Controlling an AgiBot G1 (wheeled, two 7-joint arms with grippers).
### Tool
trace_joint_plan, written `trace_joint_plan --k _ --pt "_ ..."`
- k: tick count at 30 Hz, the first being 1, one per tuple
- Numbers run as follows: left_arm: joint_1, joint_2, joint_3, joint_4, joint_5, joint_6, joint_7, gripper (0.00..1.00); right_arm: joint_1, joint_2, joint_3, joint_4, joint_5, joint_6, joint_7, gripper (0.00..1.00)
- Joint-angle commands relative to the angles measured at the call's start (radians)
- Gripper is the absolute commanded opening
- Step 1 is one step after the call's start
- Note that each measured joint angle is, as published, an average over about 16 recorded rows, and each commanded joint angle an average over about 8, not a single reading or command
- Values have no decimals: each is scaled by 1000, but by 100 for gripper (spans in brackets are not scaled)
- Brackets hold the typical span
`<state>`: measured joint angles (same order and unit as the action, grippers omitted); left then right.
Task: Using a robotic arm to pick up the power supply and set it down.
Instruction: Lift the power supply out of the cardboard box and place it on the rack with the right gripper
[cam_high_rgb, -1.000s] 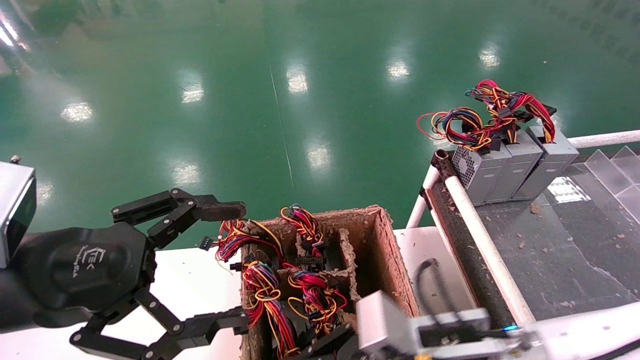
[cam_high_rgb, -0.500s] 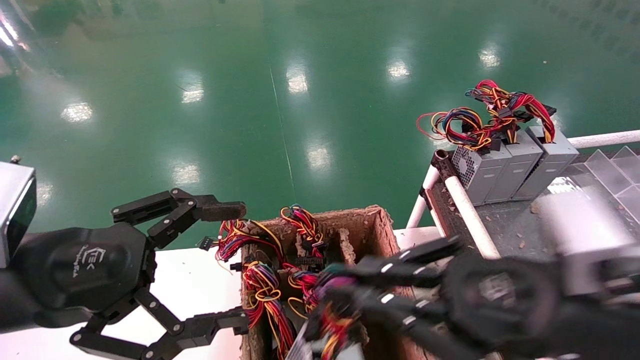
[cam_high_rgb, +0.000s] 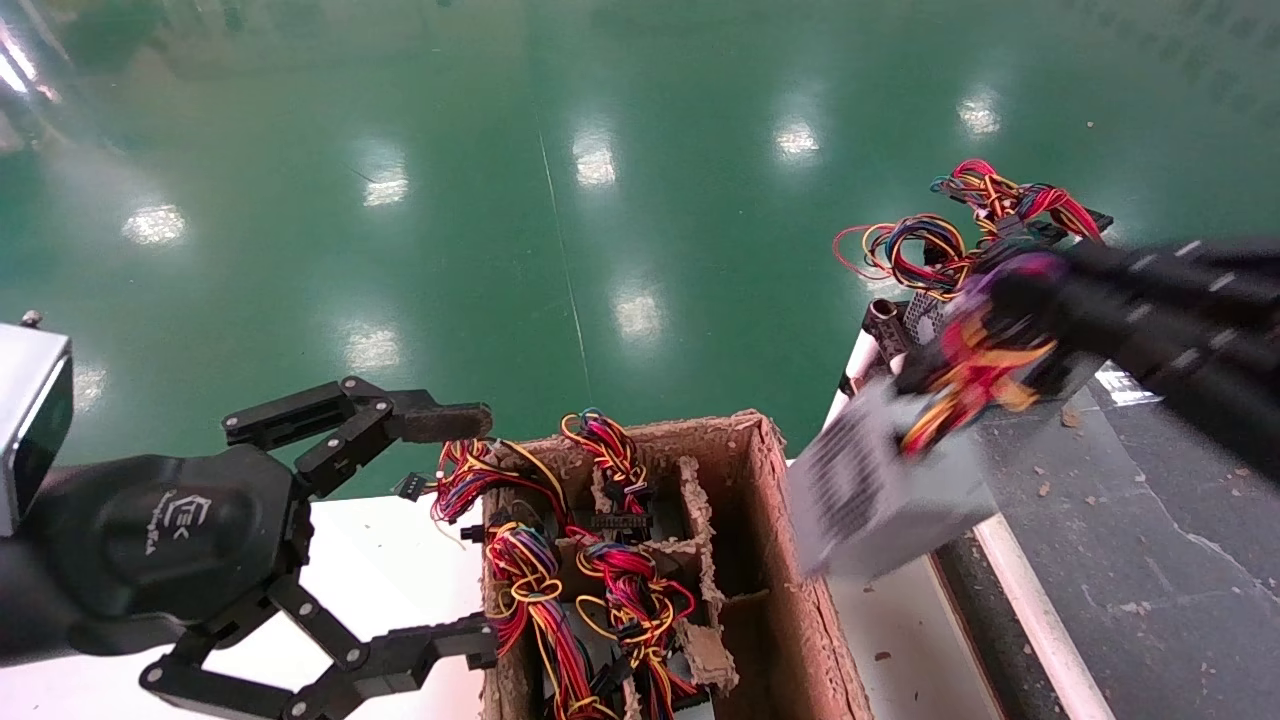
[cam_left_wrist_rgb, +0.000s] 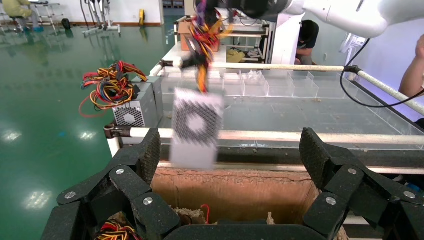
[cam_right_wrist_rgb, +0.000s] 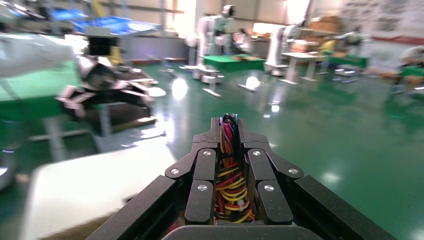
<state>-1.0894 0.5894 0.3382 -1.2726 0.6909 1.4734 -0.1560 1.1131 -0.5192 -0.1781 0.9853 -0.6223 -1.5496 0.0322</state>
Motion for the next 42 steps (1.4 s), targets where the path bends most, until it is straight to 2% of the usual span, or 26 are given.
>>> trace_joint_plan --k 1,8,14,24,42 --pt "0 0 0 0 0 0 0 100 10 27 16 -35 0 2 -23 0" --pt "0 0 0 0 0 0 0 100 48 92 27 -185 -54 8 -103 0" --pt "0 0 0 0 0 0 0 100 71 106 9 -291 -106 2 -156 0" --pt "0 0 1 0 0 0 0 100 145 63 -43 -380 -214 42 -228 0" --pt "0 0 1 0 -1 0 0 100 286 11 -87 -503 -299 37 -271 0"
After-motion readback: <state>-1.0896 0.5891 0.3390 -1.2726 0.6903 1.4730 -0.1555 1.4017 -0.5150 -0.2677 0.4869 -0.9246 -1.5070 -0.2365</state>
